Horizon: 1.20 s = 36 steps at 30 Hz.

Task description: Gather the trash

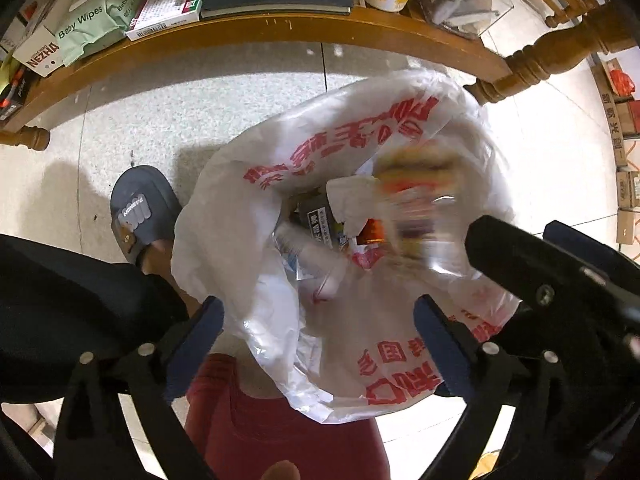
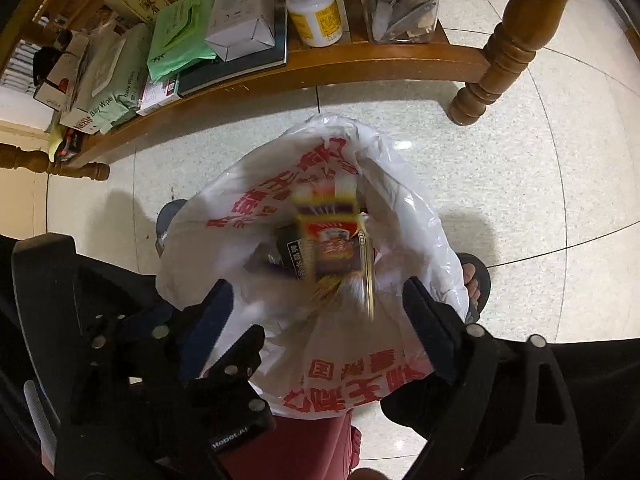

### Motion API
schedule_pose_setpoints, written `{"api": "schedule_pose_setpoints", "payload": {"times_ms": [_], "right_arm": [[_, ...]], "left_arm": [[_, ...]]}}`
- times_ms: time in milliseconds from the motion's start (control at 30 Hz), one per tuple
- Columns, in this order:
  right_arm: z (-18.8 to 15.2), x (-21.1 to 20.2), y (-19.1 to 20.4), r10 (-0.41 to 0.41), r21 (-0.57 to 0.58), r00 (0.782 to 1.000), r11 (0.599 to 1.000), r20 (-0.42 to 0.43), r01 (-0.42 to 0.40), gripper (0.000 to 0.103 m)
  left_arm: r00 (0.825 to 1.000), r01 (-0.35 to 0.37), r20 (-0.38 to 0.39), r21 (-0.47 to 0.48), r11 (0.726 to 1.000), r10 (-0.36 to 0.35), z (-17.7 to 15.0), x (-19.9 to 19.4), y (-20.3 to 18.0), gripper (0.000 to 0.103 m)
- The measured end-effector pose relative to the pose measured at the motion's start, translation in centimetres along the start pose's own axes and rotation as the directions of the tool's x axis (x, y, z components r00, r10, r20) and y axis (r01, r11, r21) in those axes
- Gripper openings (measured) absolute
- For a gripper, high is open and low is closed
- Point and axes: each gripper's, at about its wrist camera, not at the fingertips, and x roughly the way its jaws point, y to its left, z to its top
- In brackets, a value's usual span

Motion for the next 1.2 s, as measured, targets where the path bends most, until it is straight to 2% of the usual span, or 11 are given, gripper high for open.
{"api": "schedule_pose_setpoints", "payload": {"times_ms": [200, 400, 467, 600, 833, 1033, 1200], "right_arm": [[0.0, -0.6, -0.4, -0.001, 0.019, 1.000, 1.000, 0.024, 0.001, 0.092], [0.0, -2.3, -1.2, 0.029, 0.065, 0.997, 0.997, 0.070, -0.034, 0.095], [-0.1, -3.0, -1.2, 0.013, 0.062, 0.996, 0.998, 0.089, -0.019, 0.096], [-0.3, -4.5, -1.0, -0.021, 0.039, 0.991, 0.999, 0.133, 0.016, 0.096], [-0.3, -6.5, -1.2, -0.002, 0.049, 0.989, 0.999, 0.148, -0.005, 0.096], [-0.5, -10.4, -0.9, 0.018, 0.041, 0.982, 0.999, 0.188, -0.026, 0.096], [-0.5, -15.4, 0.0, 0.027, 0.006, 0.964, 1.000, 0.263, -0.030, 0.096]], "left_arm": [[1.000, 0.005, 0.022, -0.010, 1.000, -0.005, 0.0, -0.7, 0.2, 0.095], [0.998, -0.007, 0.070, -0.008, 1.000, 0.007, -0.1, -2.4, 0.1, 0.095], [0.996, -0.006, 0.085, -0.011, 1.000, 0.007, 0.0, -2.9, 0.1, 0.095], [0.991, -0.006, 0.135, -0.023, 1.000, 0.009, 0.1, -4.7, 0.4, 0.095], [0.977, -0.026, 0.209, -0.031, 0.999, 0.032, 0.2, -7.5, 1.0, 0.095], [0.956, -0.032, 0.292, -0.014, 0.999, 0.035, 0.3, -11.3, 1.6, 0.095], [0.926, -0.055, 0.374, 0.008, 0.998, 0.049, -0.1, -15.5, 2.1, 0.095]]}}
